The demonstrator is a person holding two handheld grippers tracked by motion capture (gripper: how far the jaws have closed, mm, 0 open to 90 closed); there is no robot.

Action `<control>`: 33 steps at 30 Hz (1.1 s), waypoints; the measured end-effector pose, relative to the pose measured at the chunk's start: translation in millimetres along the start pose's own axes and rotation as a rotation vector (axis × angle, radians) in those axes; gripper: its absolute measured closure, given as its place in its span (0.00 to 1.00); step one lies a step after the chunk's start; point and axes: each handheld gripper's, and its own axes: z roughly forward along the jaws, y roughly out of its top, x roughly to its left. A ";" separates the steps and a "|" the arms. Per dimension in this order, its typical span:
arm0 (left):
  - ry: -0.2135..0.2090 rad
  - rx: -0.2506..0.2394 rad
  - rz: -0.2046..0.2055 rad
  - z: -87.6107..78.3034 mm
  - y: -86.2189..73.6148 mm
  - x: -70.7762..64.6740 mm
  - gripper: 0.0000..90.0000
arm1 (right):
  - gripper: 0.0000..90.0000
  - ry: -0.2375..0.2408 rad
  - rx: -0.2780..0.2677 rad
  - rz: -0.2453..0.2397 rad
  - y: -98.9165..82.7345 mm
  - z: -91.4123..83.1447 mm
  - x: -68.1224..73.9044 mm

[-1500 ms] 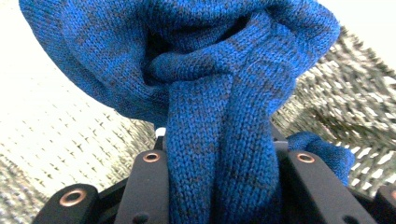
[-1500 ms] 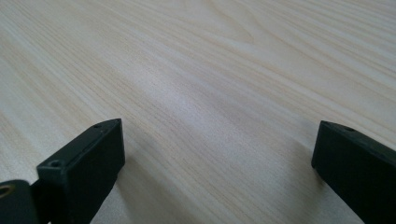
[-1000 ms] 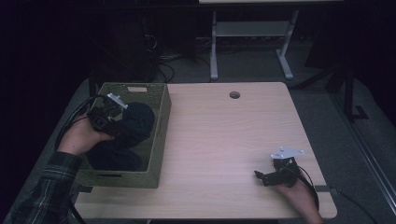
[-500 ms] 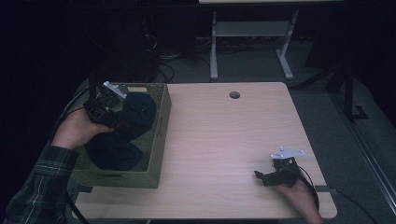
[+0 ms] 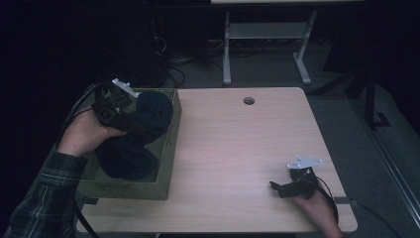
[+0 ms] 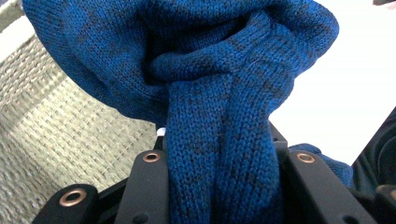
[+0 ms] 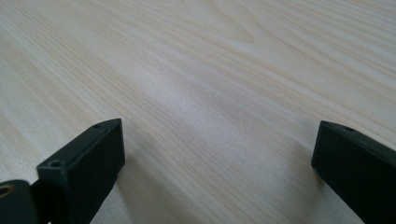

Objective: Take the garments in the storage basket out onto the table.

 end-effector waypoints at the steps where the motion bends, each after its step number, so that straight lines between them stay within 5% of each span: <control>1: -0.002 -0.002 0.006 -0.7 2.0 -1.8 0.71 | 0.02 0.000 0.001 0.001 0.0 -0.1 0.1; 33: -0.055 -0.069 0.093 22.5 81.6 -53.6 0.71 | 0.02 -0.003 -0.001 0.002 0.0 0.1 -0.1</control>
